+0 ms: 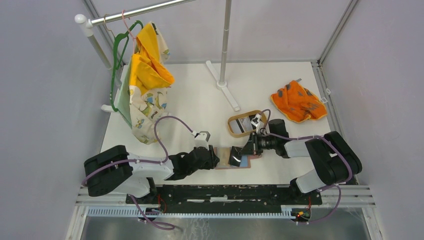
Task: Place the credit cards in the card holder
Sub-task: Insert the credit card into the card holder.
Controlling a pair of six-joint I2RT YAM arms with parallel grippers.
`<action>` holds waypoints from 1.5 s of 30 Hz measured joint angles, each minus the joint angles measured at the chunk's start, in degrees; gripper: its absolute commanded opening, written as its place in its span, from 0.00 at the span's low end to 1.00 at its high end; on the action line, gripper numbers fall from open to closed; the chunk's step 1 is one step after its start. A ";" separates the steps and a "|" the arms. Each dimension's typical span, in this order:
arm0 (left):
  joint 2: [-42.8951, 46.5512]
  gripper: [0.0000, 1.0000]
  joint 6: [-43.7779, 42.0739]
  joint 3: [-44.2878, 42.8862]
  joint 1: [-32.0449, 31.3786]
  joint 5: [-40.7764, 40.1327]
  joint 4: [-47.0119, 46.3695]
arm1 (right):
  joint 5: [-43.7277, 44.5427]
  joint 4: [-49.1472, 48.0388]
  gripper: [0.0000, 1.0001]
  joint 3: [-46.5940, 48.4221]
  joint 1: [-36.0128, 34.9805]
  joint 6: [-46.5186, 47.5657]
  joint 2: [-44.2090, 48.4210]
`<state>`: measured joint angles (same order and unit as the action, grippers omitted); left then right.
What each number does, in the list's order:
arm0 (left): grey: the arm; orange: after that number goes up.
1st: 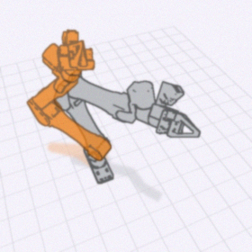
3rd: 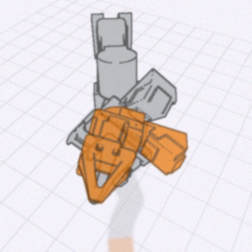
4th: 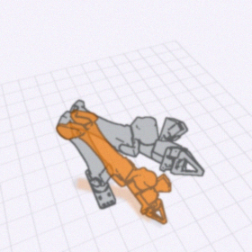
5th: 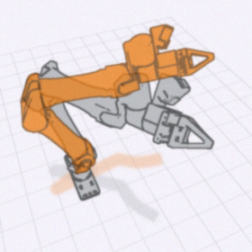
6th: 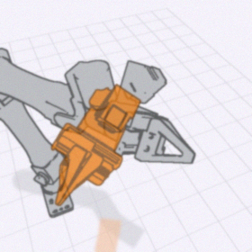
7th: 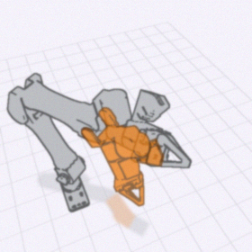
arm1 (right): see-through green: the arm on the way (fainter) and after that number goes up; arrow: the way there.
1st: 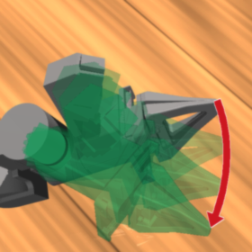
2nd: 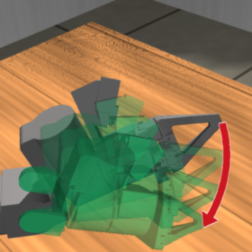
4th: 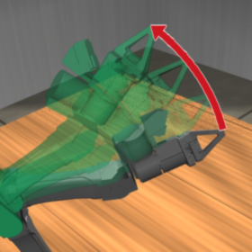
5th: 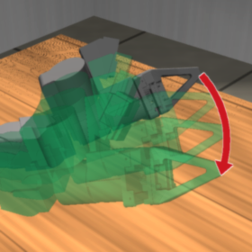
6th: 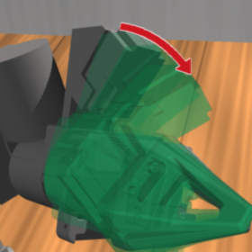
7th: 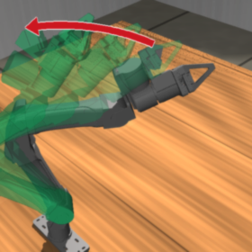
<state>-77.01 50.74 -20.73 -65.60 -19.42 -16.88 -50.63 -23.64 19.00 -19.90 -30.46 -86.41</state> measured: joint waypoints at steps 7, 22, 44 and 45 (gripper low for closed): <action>-0.31 0.35 0.00 -0.02 0.00 -0.07 -0.39 | 0.33 3.56 0.00 2.32 -2.10 1.29 -1.31; -1.49 0.35 -0.02 -1.22 0.00 -1.07 0.04 | 1.33 11.91 0.00 6.95 -2.38 4.39 -4.96; -2.60 0.33 -0.02 -2.86 0.00 -1.62 1.36 | 3.34 12.39 0.00 5.92 -2.49 2.47 -3.30; -2.60 0.33 -0.02 -2.89 0.00 -1.64 1.42 | 3.48 12.13 0.00 5.64 -2.49 2.25 -3.04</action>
<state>-79.61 50.72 -23.62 -65.60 -21.06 -15.46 -47.16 -11.51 24.64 -22.39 -28.21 -89.45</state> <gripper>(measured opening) 0.342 0.009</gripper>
